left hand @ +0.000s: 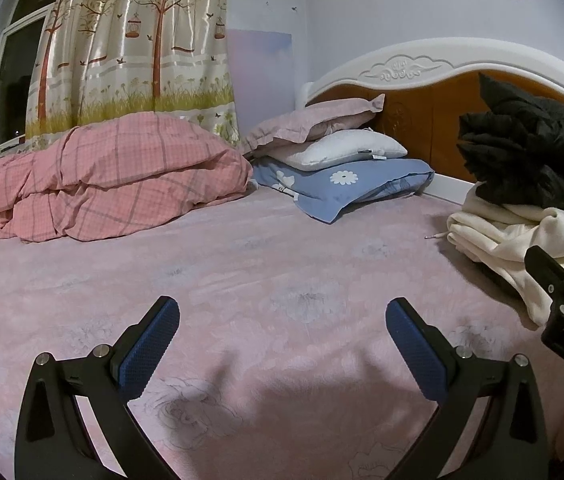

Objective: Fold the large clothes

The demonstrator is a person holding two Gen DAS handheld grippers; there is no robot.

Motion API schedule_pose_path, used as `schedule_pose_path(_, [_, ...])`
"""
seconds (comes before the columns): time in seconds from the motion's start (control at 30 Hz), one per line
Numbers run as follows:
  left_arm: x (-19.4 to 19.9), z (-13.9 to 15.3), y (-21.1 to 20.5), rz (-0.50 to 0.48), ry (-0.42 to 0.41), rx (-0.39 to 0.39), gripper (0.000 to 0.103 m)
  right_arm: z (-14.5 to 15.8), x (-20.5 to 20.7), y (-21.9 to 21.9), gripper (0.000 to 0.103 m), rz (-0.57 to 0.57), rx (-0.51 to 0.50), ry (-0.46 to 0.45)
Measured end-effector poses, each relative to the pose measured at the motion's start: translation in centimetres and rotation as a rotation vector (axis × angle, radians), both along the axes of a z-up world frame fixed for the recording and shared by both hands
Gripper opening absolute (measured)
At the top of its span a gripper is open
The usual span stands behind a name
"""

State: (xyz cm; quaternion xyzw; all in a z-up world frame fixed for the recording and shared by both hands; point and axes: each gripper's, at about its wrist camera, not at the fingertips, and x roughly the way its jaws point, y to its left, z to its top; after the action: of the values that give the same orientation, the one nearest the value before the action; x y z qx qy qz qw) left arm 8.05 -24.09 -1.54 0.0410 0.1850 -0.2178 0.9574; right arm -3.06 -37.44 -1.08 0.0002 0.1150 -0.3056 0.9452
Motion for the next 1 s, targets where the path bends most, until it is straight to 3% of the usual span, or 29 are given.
schedule_pose_path(1.0, [0.14, -0.32, 0.11, 0.0, 0.007, 0.003, 0.103, 0.0, 0.1, 0.32, 0.103, -0.004, -0.01, 0.008])
